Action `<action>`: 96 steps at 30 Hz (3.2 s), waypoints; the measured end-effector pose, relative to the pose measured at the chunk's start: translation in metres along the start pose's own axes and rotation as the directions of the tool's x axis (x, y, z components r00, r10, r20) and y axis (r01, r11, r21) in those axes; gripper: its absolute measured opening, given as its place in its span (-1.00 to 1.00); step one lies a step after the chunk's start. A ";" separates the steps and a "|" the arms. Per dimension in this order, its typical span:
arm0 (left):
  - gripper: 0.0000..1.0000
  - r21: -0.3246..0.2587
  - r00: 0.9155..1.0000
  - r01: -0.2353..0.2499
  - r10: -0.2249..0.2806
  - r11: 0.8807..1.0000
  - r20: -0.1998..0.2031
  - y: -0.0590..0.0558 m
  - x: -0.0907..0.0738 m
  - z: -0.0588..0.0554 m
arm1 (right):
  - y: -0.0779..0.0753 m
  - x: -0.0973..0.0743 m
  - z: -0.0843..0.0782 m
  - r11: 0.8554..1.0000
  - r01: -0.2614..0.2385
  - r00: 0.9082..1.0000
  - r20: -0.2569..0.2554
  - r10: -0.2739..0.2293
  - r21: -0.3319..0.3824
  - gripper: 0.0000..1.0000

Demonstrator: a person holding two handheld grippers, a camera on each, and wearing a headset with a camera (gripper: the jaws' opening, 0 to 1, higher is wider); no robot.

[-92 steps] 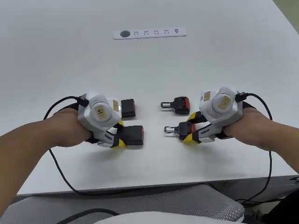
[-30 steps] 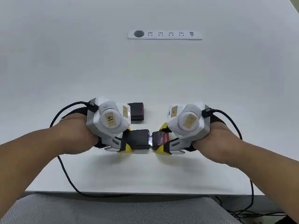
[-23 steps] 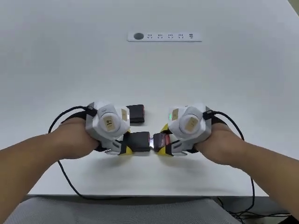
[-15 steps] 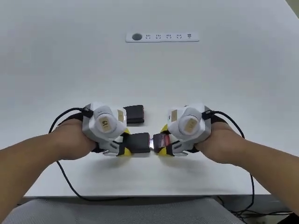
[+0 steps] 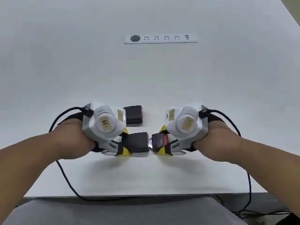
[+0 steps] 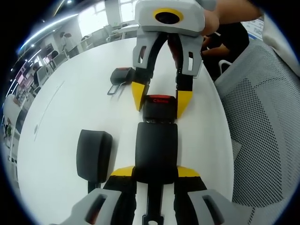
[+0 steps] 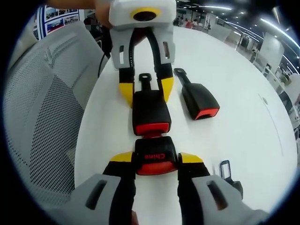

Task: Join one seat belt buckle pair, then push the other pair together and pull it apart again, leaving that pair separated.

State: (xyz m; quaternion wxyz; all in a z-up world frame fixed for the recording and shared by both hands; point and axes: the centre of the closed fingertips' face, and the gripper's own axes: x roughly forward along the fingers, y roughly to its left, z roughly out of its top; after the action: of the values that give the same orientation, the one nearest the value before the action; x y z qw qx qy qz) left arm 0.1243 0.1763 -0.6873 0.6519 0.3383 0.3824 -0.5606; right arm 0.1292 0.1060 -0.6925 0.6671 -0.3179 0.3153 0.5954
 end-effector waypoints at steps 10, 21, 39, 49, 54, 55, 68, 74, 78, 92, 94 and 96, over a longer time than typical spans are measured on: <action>-0.37 -0.023 1.000 0.004 -0.005 1.000 -0.018 0.003 0.003 -0.004 | -0.001 0.002 0.001 1.000 0.001 1.000 -0.007 -0.001 0.003 -0.31; -0.29 -0.092 0.998 -0.001 -0.004 0.996 -0.057 0.008 -0.005 -0.008 | -0.003 -0.005 0.004 0.999 0.006 1.000 -0.020 -0.005 0.033 -0.19; -0.21 -0.183 0.991 -0.114 0.125 0.976 0.048 0.073 -0.042 0.011 | -0.085 -0.065 -0.026 0.983 0.121 0.992 0.014 -0.124 0.139 -0.32; -0.14 -0.158 0.994 -0.104 0.106 0.982 0.004 0.089 -0.018 0.003 | -0.104 -0.070 -0.058 0.985 0.131 0.991 -0.050 -0.126 0.114 -0.30; -0.15 -0.145 0.997 -0.082 0.082 0.986 -0.007 0.090 -0.009 0.002 | -0.101 -0.062 -0.064 0.992 0.097 0.993 -0.076 -0.090 0.084 -0.28; -0.15 -0.143 0.997 -0.079 0.079 0.987 -0.007 0.092 -0.006 0.000 | -0.103 -0.060 -0.065 0.992 0.093 0.993 -0.076 -0.087 0.089 -0.28; -0.32 -0.123 0.999 -0.043 0.040 0.991 -0.026 0.098 0.003 -0.007 | -0.104 -0.050 -0.076 0.999 0.031 0.996 -0.089 -0.027 0.044 -0.33; -0.33 -0.085 0.999 -0.028 0.026 0.996 -0.022 0.100 0.004 -0.010 | -0.106 -0.048 -0.077 0.997 0.015 0.998 -0.059 -0.010 0.073 -0.34; -0.34 -0.070 0.999 -0.024 0.022 0.997 -0.026 0.099 0.004 -0.010 | -0.102 -0.047 -0.074 0.996 0.007 0.999 -0.047 -0.002 0.090 -0.33; -0.35 -0.060 1.000 -0.025 0.024 0.998 -0.018 0.098 0.002 -0.008 | -0.098 -0.030 -0.051 0.997 0.011 0.999 -0.035 -0.009 0.082 -0.33; -0.35 -0.060 1.000 -0.026 0.025 0.998 -0.016 0.097 0.002 -0.009 | -0.095 -0.028 -0.046 0.997 0.009 1.000 -0.031 -0.007 0.080 -0.33; -0.35 -0.062 1.000 -0.027 0.026 0.998 -0.014 0.097 0.002 -0.009 | -0.095 -0.025 -0.042 0.997 0.009 1.000 -0.028 -0.007 0.079 -0.33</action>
State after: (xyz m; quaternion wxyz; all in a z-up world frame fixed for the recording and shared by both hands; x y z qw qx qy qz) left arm 0.2194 0.1966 -0.6920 0.6668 0.3269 0.3995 -0.5375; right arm 0.2196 0.0493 -0.6927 0.6770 -0.3008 0.3466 0.5754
